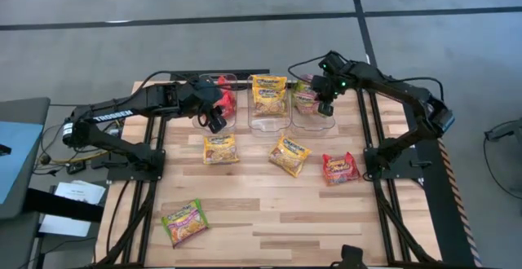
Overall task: Sort Maruchan noodles
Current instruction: Put the green noodle pack into the right transparent bin
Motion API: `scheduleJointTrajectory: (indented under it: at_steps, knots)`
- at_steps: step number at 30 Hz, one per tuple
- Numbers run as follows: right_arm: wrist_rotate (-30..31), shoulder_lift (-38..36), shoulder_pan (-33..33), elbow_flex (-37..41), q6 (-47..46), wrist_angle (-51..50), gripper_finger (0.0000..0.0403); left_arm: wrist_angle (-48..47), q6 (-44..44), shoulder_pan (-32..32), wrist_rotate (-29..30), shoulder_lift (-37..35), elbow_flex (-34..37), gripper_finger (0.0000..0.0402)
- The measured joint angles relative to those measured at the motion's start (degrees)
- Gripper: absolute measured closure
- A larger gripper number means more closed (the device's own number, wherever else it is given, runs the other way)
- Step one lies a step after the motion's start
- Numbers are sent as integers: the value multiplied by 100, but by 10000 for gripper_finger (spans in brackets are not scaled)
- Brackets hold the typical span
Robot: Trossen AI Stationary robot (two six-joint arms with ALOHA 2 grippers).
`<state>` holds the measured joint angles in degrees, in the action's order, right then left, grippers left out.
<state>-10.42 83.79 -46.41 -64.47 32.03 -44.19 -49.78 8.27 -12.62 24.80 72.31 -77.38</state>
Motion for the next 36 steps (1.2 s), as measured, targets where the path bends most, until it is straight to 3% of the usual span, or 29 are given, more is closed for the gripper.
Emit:
scheduleJointTrajectory:
  at_steps: [5,14,25,32,36]
  knots:
    - [86,27,-38,5,2,38,372,0,-33,2,0,0,0,251]
    - [1034,629,81,14,-310,-49,352,-1,-394,1,4,0,0,251]
    - [1218,616,262,9,-759,-297,347,-4,-481,-253,-2,2,0,251]
    - [1252,616,257,9,-914,-559,300,-3,-716,-463,-50,2,0,251]
    - [1680,617,260,-55,-915,-578,263,-14,-715,-523,-90,2,0,251]
